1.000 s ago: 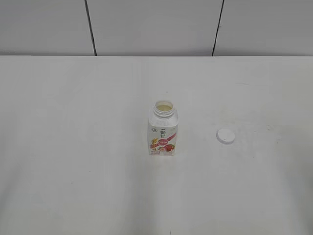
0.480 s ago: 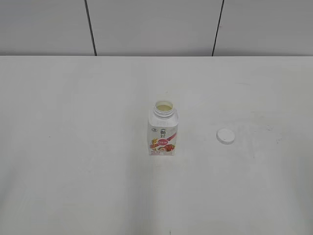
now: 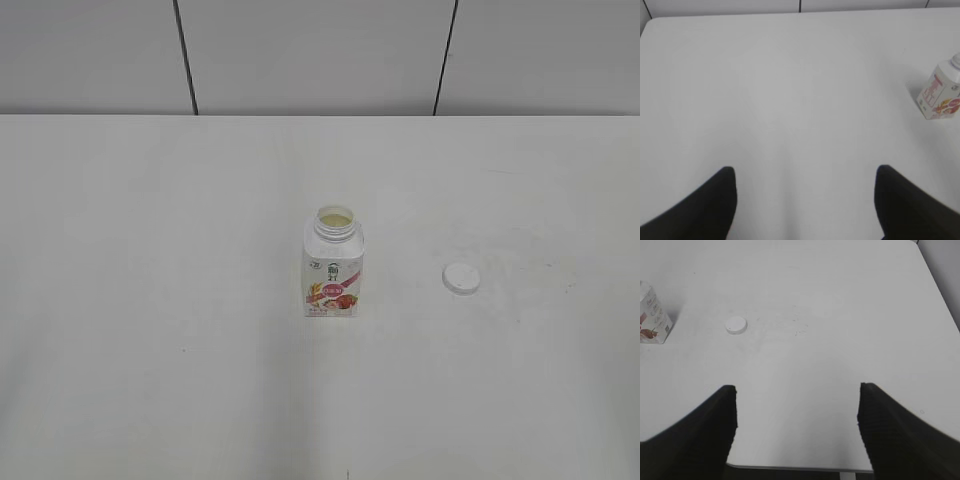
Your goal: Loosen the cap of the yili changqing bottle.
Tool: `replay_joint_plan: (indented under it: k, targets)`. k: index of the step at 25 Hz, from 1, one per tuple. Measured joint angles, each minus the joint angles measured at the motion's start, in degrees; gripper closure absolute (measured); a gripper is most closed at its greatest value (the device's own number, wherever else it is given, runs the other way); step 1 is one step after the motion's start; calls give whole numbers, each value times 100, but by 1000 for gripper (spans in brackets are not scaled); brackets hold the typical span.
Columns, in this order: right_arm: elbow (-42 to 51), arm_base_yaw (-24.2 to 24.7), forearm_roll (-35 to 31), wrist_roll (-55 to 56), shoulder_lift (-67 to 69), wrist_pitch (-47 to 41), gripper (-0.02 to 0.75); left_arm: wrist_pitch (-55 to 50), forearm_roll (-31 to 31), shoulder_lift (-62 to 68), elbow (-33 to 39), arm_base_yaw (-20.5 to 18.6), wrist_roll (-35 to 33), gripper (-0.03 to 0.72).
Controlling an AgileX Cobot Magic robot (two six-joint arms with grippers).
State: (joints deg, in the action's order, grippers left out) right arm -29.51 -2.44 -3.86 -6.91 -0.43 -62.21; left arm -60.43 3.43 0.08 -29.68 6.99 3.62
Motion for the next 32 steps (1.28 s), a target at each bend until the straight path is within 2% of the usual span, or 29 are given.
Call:
replay_joint_plan:
  k: [25, 32]
  targets:
    - [0, 0, 35, 0, 0, 0, 150, -4, -6, -50, 0, -6, 0, 165]
    - [0, 0, 35, 0, 0, 0, 150, -4, -6, -50, 6, -421, 0, 182]
